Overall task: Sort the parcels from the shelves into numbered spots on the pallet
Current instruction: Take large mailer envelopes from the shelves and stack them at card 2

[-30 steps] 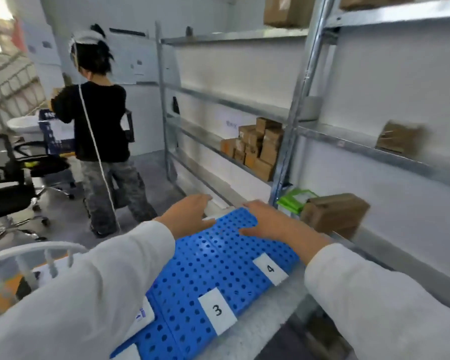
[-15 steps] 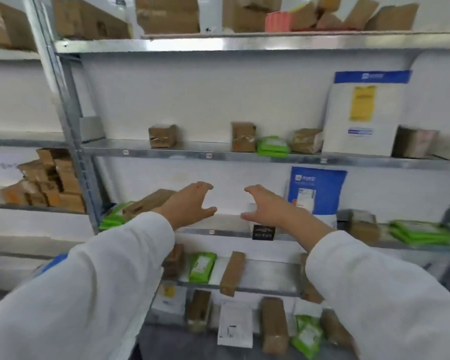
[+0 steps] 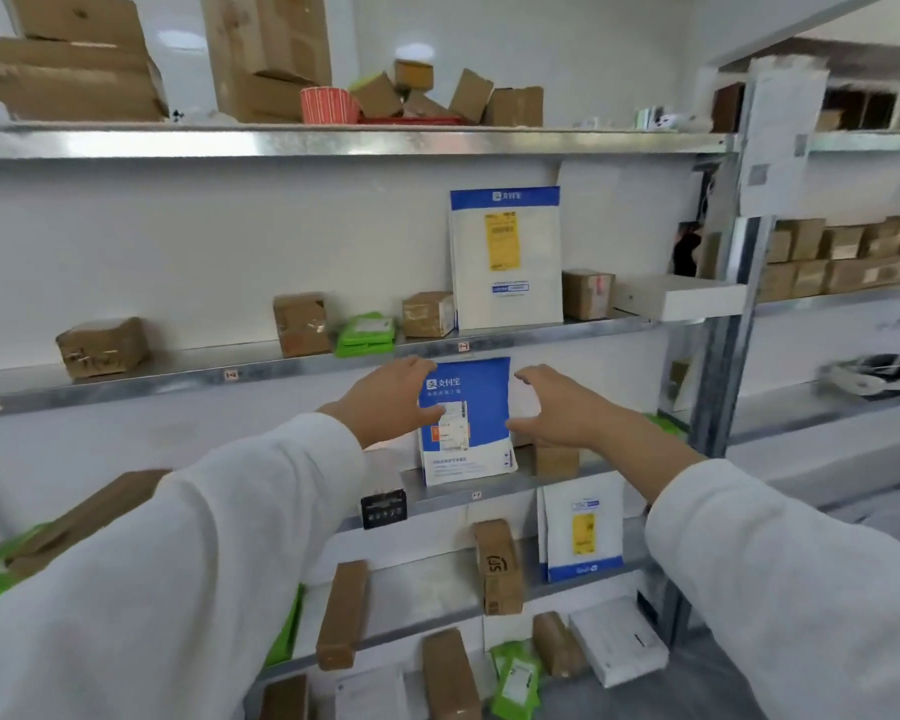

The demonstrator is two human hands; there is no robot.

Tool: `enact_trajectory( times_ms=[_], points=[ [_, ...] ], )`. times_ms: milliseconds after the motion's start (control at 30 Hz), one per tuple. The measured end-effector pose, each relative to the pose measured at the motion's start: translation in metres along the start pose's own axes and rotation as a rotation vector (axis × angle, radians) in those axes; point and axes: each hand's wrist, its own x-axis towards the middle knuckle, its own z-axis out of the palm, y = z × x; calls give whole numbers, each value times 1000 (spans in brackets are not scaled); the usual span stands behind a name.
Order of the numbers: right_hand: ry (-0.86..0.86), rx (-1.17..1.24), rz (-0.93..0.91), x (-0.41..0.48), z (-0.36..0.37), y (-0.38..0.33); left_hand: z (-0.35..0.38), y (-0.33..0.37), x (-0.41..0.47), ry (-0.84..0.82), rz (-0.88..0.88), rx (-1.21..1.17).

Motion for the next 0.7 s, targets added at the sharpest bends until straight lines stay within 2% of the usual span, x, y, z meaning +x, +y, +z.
enact_trajectory(
  times_ms=[233, 700],
  points=[
    [36, -26, 53, 50, -16, 25, 16, -9, 77, 26, 51, 8],
    [64, -102, 50, 221, -29, 60, 51, -72, 247, 67, 66, -45]
  ],
)
